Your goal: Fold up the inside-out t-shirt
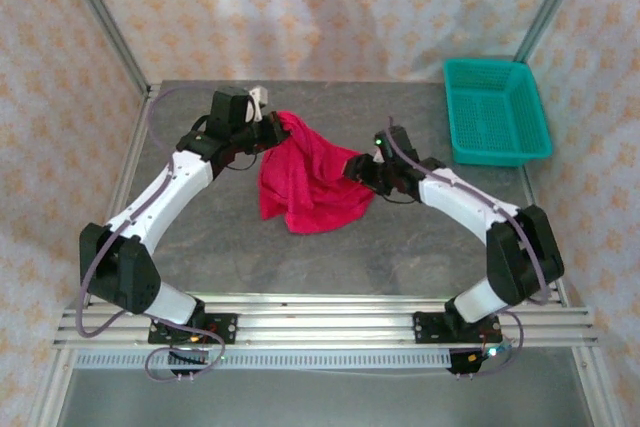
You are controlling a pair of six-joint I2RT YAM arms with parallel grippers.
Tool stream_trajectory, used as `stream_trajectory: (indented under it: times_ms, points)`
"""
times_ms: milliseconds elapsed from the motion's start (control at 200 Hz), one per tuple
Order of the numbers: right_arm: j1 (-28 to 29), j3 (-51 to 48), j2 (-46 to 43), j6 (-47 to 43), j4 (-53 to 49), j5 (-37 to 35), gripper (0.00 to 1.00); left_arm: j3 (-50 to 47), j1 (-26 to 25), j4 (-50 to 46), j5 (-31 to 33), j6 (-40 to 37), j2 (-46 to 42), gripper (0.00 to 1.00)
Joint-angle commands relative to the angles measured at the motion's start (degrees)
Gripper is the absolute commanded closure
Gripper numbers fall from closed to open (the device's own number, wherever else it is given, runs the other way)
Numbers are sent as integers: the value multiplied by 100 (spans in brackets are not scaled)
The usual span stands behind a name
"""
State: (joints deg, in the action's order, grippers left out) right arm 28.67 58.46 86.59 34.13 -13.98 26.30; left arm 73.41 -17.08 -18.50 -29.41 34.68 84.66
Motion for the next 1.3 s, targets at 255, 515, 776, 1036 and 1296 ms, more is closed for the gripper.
stream_trajectory:
  times_ms: [255, 515, 776, 1036, 1296]
  points:
    - [526, 898, 1204, -415, 1011, 88, 17, 214, 47, -30, -109, -86, 51, 100]
    - [526, 1938, 2233, -346, 913, -270, 37, 35, 47, -44, -145, -110, -63, 100]
    - [232, 2085, 1388, -204, -170, -374, 100, 233, 268, -609, -22, -374, -141, 100]
    - [-716, 1629, -940, 323, -1094, 1890, 100, 373, 792, -948, -21, -689, 107, 100]
    - [-2049, 1280, -1458, 3037, 1839, 3670, 100, -93, 794, -581, 258, -818, 461, 100]
